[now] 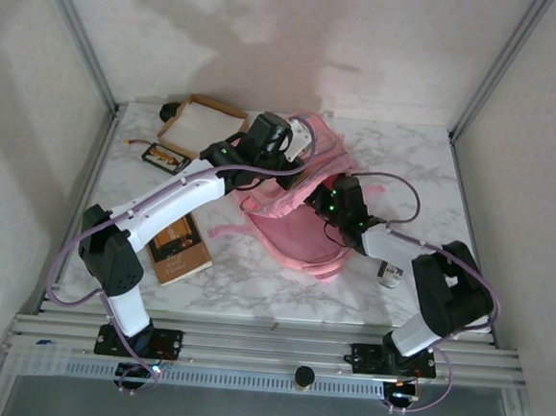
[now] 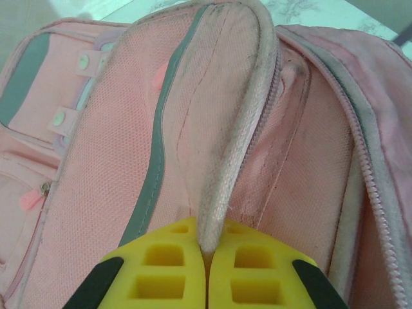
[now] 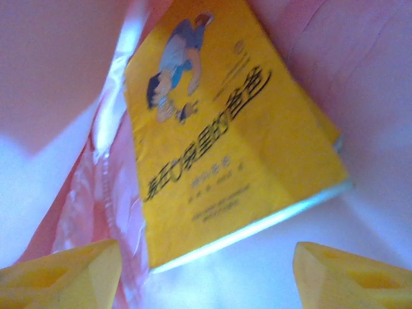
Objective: Pack the student bag
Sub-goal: Place the book in the student bag, then close the student bag at the center of the table.
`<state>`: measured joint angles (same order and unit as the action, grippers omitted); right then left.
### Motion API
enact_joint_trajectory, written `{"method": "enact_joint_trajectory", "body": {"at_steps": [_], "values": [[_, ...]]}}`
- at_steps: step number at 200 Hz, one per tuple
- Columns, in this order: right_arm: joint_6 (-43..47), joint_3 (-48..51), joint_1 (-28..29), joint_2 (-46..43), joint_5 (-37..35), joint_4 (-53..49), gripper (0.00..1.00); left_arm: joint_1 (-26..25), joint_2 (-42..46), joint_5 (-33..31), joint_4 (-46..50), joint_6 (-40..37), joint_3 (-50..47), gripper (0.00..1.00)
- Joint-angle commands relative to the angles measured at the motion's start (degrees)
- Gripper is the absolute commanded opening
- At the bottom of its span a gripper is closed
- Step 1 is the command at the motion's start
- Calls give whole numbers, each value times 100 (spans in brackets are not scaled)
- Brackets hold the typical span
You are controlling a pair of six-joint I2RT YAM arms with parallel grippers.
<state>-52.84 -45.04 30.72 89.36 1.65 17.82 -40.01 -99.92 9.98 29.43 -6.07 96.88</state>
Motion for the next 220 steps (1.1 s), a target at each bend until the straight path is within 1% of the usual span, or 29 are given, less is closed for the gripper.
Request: {"method": "enact_joint_trajectory", "body": {"at_steps": [1,36,64,72,102,114,128,138,153,172,177,192,207,220], "values": [[-402,224,83,-6,-155,132,66,2,93,213,-567,106,237,0],[-356,-346,72,612,-560,-189,64,-6,56,274,-510,97,255,0],[-206,-474,-26,948,-564,521,65,4,57,337,-442,31,252,0],[-170,-586,-79,1049,-608,589,65,2,39,356,-409,10,252,0],[109,-844,-293,1301,-385,793,66,2,25,282,-442,38,170,0],[223,-861,-320,1223,-297,496,66,11,-9,243,-448,61,164,0],[342,-628,-317,879,-194,330,67,24,-41,178,-452,87,149,0],[387,-348,-308,561,-87,193,70,37,-38,88,-549,157,65,0],[439,-10,-310,39,-79,-432,73,63,-84,-73,-700,339,-37,0],[476,578,-310,-943,-157,-1128,76,90,-245,-161,-743,618,-101,0],[476,688,-312,-1226,-204,-1354,77,90,-290,-162,-741,693,-133,0],[485,868,-319,-2038,-488,-2211,78,90,-399,-92,-823,982,-351,8],[556,892,-325,-2802,-828,-3041,80,83,-492,256,-1111,1322,-755,9],[594,773,-334,-3345,-1186,-3760,81,57,-556,462,-1405,1590,-1113,15]]}}
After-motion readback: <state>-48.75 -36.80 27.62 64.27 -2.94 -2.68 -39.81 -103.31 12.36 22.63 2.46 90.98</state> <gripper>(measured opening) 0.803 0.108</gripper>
